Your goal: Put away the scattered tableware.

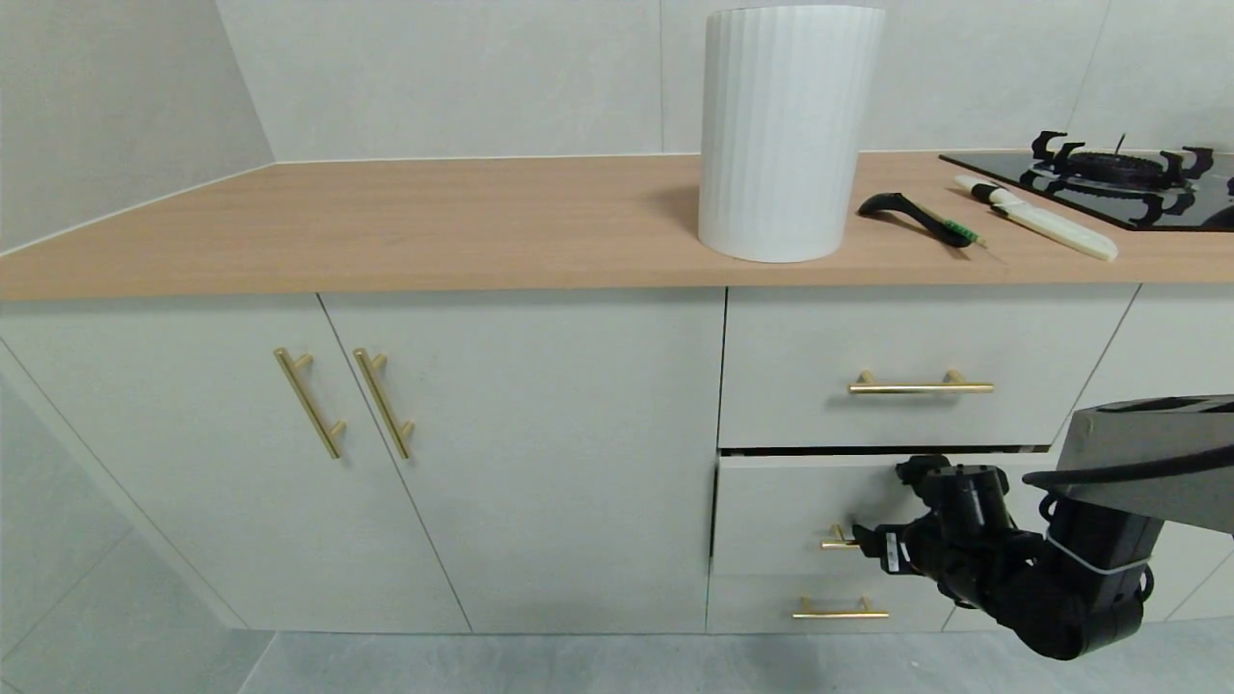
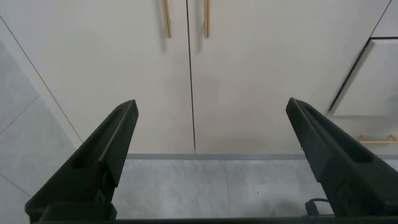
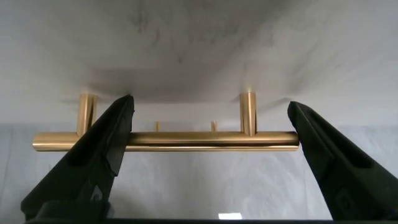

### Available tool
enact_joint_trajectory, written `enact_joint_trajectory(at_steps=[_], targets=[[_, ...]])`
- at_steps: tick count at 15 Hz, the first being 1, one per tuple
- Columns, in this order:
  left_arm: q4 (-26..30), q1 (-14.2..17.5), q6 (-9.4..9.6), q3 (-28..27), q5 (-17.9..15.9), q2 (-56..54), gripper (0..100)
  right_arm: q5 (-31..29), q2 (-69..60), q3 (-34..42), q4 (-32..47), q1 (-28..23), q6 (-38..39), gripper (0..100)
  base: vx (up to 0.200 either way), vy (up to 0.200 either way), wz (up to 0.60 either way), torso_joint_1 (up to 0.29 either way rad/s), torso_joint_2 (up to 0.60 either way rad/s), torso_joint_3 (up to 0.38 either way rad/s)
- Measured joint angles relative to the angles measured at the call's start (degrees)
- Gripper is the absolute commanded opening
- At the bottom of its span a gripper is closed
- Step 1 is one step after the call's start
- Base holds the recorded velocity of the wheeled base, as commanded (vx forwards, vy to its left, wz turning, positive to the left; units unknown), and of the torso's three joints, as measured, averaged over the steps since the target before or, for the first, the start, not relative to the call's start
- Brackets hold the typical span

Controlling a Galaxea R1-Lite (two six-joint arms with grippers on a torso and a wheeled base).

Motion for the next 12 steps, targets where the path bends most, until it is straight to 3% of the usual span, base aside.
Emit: enact_joint_trajectory(at_steps=[3,9,12], targets=[[0.0,-0.02,-0.02,0.0,-0.02,0.0,100,0.83,-5.21,1.72,7.56,0.17,-0.62,100,0.0,0.0,0.0,0.0,0.0,0.0],[-0.02,0.0,0.0,0.0,-0.02,0.0,100,6.92,-29.11,1.18,40.3,2.86,-1.91,100,0.0,0.0,0.0,0.0,0.0,0.0],[0.0,0.0,0.0,0.0,-0.02,0.0,100,8.39,-40.74,-1.12,48.18,5.35,-1.45,100,0.0,0.0,0.0,0.0,0.0,0.0]])
